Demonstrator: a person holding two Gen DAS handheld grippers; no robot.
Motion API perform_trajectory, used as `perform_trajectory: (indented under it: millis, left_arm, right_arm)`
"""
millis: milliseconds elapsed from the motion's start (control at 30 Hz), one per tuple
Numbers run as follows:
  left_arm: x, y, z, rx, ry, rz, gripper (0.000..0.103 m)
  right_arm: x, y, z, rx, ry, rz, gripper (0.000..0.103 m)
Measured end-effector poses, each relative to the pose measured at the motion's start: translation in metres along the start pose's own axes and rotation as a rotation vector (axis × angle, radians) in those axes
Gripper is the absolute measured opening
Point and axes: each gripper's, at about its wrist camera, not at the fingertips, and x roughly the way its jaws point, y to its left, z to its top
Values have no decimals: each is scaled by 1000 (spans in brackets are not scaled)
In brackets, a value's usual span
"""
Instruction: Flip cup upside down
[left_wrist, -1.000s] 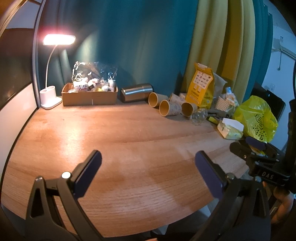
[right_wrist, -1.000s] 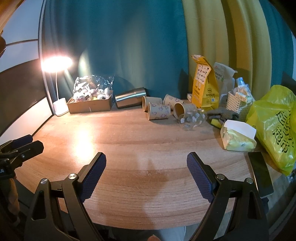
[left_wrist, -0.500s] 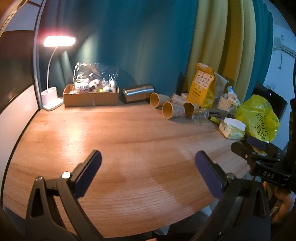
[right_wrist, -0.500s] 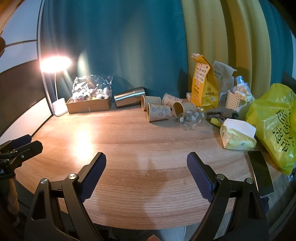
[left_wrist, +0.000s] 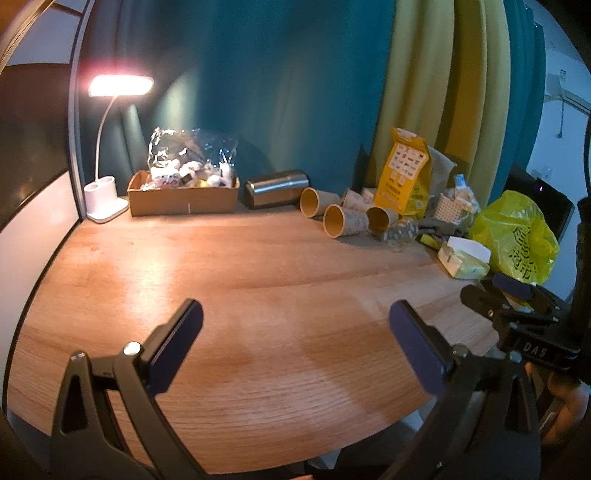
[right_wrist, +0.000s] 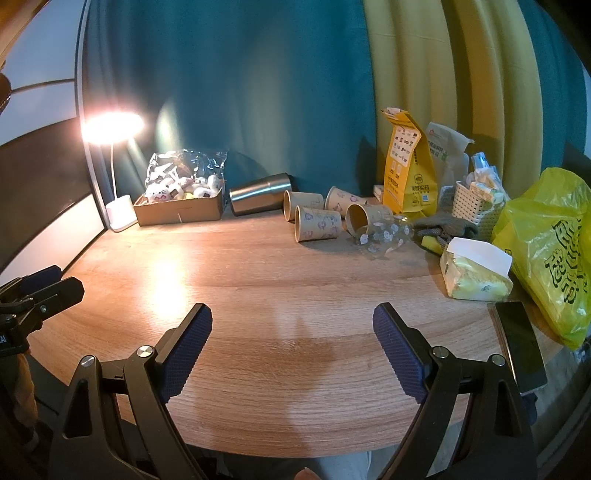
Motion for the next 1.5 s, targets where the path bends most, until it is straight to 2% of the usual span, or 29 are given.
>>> perform_trajectory:
  millis: [900,1200,1500]
  left_arm:
    - [1,-2,1,3,0,3,102]
    - [10,-2,2,7,13,7,102]
    - [27,-5,5,27,42,31,102]
  right_arm:
    - [3,-1,1,-1,5,3,91]
    - [4,-1,1,3,6,2,91]
    - [22,-14,2,24,24,16,91]
